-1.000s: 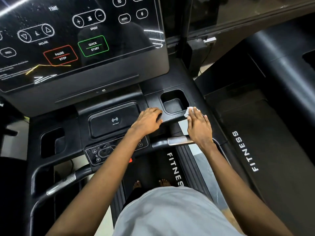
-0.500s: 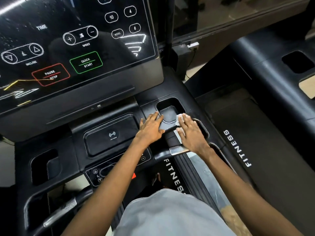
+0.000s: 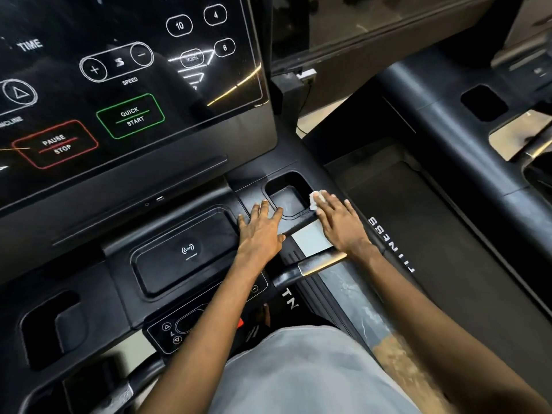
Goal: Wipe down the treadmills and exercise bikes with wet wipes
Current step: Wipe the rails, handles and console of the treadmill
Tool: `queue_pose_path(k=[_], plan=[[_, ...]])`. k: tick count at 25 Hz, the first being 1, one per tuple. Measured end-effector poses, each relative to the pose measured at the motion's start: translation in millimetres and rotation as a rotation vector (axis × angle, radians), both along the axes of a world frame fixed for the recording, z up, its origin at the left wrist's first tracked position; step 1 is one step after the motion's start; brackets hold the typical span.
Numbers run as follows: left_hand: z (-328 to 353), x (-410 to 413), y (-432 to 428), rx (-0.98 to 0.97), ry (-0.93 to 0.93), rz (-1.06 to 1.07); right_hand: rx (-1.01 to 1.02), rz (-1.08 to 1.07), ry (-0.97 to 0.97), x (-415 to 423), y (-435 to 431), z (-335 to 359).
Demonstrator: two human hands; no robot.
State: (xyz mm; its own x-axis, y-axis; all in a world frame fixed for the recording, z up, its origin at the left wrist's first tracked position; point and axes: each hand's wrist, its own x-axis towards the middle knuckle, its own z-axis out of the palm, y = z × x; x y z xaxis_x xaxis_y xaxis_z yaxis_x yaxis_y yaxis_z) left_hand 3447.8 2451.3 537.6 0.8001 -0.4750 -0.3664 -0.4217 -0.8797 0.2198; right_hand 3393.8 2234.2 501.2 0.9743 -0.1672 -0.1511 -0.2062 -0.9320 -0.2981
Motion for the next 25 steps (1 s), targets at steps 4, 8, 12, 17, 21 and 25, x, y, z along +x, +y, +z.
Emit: queue_pose_path(k=[4,8,12,17,21,25], plan=[[-3,0,-6,-0.017,-0.018,-0.039,0.004,-0.005,0.017,2,11,-4],[-11,1,-24,-0.045,-0.062,-0.105,-0.028,-0.064,0.025,8,-6,-7],[-19,-8,-44,-0.094,-0.050,-0.002,0.021,-0.032,0.047,21,-25,-10],[-26,-26,-56,-0.122,-0.128,0.119,0.147,0.067,0.042,50,-31,-13],[-28,-27,-58,-0.170,-0.146,0.175,0.171,0.162,0.077,36,-55,-17],[-32,-28,-62,-0.173,-0.162,0.219,0.200,0.171,0.102,96,-53,-15]])
